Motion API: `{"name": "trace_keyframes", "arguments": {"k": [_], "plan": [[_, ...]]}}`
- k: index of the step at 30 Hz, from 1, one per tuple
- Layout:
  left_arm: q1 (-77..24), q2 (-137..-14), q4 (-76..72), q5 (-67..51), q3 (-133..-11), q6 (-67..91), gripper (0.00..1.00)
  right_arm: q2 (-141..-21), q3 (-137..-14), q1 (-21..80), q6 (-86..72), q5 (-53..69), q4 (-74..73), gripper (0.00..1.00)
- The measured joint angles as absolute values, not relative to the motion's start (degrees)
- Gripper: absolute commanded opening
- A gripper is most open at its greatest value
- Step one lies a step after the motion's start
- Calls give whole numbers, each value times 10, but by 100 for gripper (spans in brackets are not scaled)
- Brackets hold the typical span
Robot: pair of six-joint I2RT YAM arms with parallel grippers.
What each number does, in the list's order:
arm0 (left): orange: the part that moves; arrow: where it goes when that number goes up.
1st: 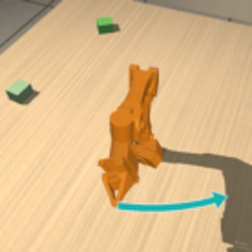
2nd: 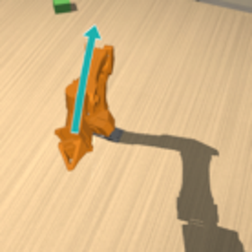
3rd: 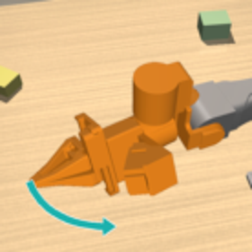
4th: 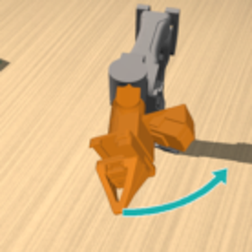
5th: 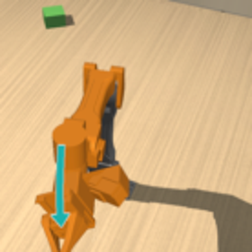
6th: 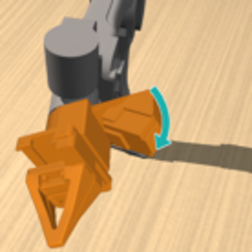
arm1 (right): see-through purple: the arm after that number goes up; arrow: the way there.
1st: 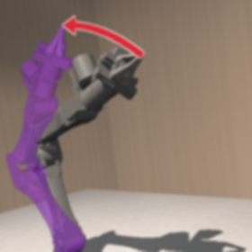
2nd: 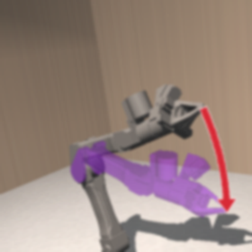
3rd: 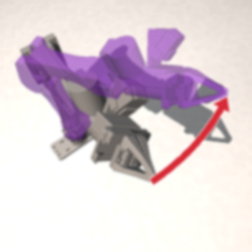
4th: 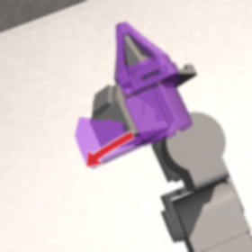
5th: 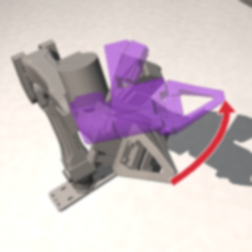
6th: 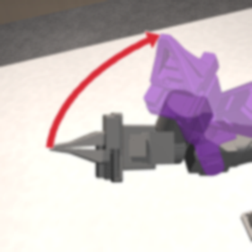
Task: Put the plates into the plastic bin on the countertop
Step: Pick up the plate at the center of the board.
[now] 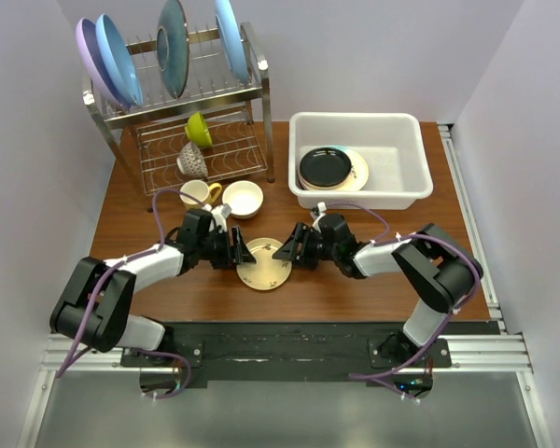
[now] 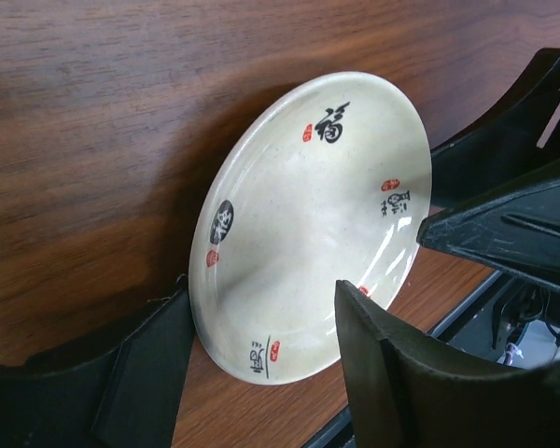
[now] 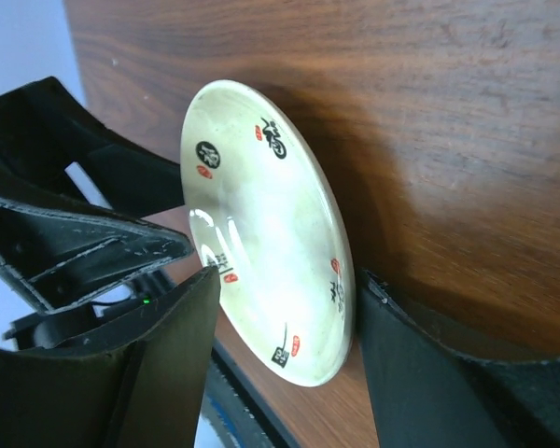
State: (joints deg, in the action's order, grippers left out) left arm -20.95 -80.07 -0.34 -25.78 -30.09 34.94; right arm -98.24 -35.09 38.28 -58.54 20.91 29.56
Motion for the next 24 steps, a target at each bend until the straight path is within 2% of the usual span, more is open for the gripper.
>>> {"name": "trace_keyframes", "arguments": {"k": [11, 20, 24], "plan": [[-208, -809, -29, -268, -296, 349, 63, -1019, -312, 383, -631, 264, 419, 57], [-208, -810, -38, -273, -293, 351, 63, -1033, -310, 384, -641, 273, 430, 40], [-208, -810, -40, -279, -292, 354, 63, -1039, -308, 386, -644, 280, 431, 29]]}}
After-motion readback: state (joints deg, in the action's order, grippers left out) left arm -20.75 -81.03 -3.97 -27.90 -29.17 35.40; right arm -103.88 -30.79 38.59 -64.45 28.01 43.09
